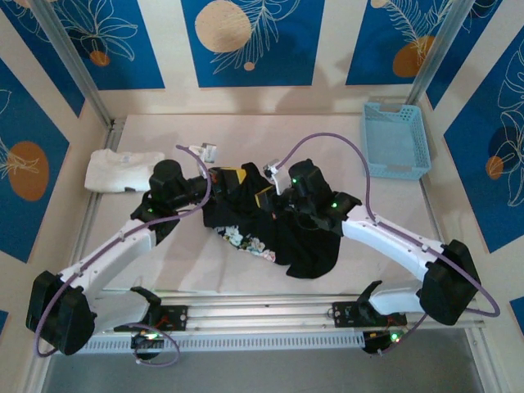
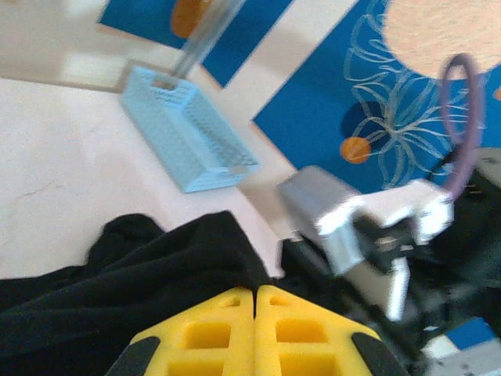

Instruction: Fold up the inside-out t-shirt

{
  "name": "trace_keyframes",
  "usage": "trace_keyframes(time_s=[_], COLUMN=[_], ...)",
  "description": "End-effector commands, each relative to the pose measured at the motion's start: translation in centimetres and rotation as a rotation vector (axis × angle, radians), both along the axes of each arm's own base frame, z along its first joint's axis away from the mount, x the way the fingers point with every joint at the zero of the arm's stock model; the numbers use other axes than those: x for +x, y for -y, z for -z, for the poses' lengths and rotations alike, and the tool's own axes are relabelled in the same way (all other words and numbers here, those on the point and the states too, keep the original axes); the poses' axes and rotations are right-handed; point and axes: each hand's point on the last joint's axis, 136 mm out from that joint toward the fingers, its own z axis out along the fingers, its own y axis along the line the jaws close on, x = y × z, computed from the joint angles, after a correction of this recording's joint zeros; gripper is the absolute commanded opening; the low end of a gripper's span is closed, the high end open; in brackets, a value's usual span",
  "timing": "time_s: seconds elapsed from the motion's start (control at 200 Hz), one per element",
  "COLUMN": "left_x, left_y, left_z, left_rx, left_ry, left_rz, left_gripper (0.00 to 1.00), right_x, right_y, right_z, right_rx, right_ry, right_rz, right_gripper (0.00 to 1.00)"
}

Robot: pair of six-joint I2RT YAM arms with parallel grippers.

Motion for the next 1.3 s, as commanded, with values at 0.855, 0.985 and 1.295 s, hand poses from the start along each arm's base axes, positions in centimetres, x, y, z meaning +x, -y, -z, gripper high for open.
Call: trace_keyframes(time_s=[0.855,0.985,1.295], left_x=[-1.6,-2.9,-4.2], left_y=[-3.4,-2.1,0.7], left_z=[5.1,3.9,2.6], left_rx=[0.352,0.293,0.148], left_ry=[0.04,0.085,0.038], left_rz=[-0.112,-0.044,0.116], left_gripper=[0.58,0.54,0.49], right_x=[-1.8,-1.5,-1.3], right_y=[-0.3,0.0,0.2], right_z=[-6.2,-6.4,-5.9], right_rx=[0.351,0.356,0.346], right_ry=[-0.011,-0.013,-0.025], right_rz=[-0.26,-0.243,-0.227], right_gripper=[0.0,0.0,0.0])
